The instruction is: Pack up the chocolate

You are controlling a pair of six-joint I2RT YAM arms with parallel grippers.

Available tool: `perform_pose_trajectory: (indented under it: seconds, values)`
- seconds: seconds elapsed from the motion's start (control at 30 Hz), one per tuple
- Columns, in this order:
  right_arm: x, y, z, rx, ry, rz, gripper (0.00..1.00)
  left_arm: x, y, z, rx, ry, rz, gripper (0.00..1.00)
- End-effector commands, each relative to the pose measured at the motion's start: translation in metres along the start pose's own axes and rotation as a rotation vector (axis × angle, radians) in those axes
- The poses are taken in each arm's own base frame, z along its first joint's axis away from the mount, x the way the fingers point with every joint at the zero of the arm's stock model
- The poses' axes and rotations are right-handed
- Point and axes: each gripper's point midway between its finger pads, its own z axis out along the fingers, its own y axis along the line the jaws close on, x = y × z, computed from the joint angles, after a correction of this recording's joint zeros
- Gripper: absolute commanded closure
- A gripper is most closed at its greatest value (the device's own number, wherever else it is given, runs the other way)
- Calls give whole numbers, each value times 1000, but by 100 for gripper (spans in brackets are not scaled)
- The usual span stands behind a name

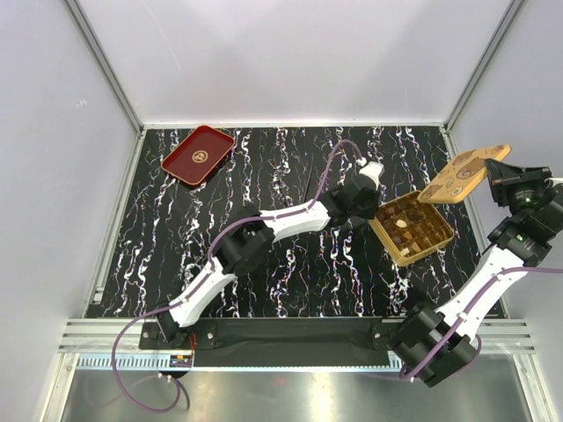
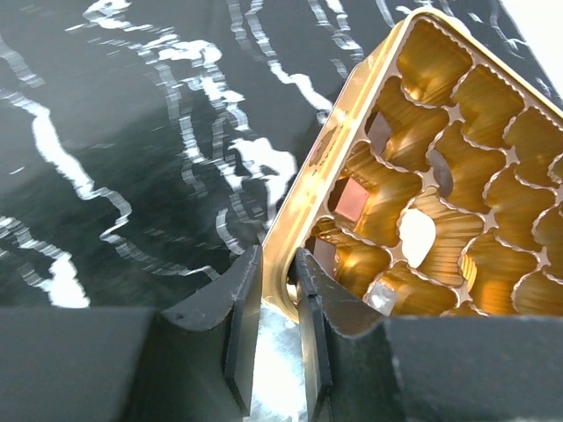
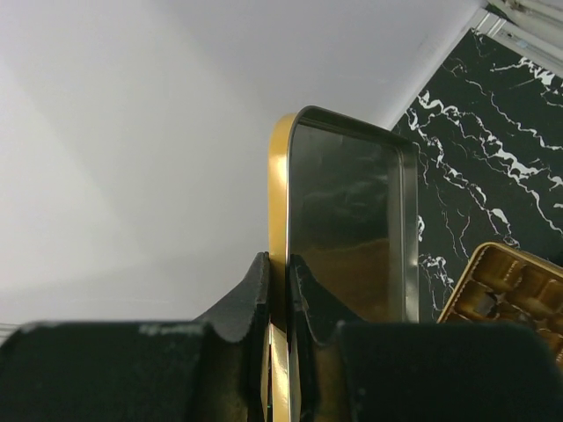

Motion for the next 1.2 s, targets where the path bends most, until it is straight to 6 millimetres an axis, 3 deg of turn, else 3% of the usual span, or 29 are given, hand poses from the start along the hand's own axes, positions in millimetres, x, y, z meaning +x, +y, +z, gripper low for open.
perform_pose_trajectory:
  seconds: [0.0,0.03,0.07,0.1,0.13,0.17,0.37,0.5,0.63,0.8,0.97,1.17]
  values:
    - [2,2,8,-62,9,-12,100,2,35,-18,-112,41,-78,76]
    - [5,-2,10,-62,19,-4,100,-5,31,-24,-93,29,-93,76]
    - [7,-4,13,-62,19,-2,100,5,36,-25,-96,47,-104,76]
    - [14,-9,16,-58,36,8,100,2,36,-28,-87,41,-128,75]
    - [18,-8,17,-65,42,6,100,-9,28,-34,-46,21,-145,73]
    - [20,-7,18,-70,43,2,100,-6,29,-37,-32,29,-158,69]
    - [47,-12,9,-101,104,25,100,-67,13,-66,205,-12,-283,51]
    - [64,-21,2,-118,133,64,100,-109,28,-85,278,-44,-329,42]
    - [68,-11,1,-240,124,122,100,-132,27,-94,390,-30,-340,37]
    - [71,-1,8,-278,125,129,100,-130,33,-85,429,-16,-345,37]
    - [86,5,17,-333,122,127,100,-129,25,-70,497,10,-362,37]
    - [99,-30,13,-279,59,162,100,-110,27,-45,544,43,-370,37]
